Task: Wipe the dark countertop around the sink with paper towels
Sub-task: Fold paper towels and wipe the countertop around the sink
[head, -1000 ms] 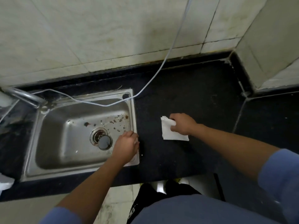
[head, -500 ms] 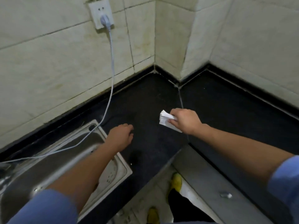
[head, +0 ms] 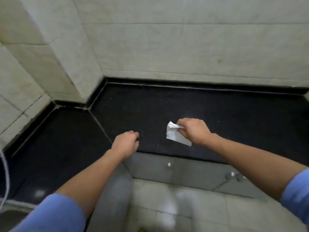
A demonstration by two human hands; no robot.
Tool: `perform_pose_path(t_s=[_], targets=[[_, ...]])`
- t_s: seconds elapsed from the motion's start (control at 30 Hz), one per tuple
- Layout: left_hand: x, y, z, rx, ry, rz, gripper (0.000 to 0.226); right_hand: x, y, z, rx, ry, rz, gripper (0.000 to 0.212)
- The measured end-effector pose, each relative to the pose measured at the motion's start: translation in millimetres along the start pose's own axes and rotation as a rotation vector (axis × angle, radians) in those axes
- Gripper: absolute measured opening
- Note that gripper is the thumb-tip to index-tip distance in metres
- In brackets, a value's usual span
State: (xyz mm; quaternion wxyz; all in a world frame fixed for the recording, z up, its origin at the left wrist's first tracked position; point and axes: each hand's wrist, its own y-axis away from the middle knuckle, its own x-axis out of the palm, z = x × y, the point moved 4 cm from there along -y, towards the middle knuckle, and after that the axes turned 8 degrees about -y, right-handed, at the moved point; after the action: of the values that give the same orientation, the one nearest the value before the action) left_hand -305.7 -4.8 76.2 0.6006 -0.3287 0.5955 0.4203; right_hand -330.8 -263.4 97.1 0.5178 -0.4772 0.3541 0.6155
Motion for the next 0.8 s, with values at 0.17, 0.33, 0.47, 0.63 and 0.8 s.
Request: perform_pose_path(t_s=[0.17, 0.33, 0.47, 0.63, 0.8], targets=[[-14.1, -64.1, -166.6, 0.198, 0.018, -0.044, 0.026, -46.7, 100.9, -133.0, 0.191, 0.047, -0.044, 0.022], [-23.7, -97.7, -328.4, 0.403, 0.046, -0.052, 0.027, -85.3, 196.5, -248.4, 0.391, 0.069, -0.065, 0.02], [-35.6, -123.4, -422.6, 0.591, -0.002, -0.052, 0.021, -107.2, 256.1, -317.4, 0.534, 0.09, -0.107, 0.019], [-41.5, -181.3, -523.5, 0.767, -0.031, -0.048, 0.023, -121.1, 315.9, -391.4, 0.708, 0.061, -0.17, 0.016], [-53.9, -234.1, -633.8, 0.942, -0.029, -0.049, 0.024, -148.8, 365.7, -461.2, 0.892, 0.06, -0.228, 0.015]])
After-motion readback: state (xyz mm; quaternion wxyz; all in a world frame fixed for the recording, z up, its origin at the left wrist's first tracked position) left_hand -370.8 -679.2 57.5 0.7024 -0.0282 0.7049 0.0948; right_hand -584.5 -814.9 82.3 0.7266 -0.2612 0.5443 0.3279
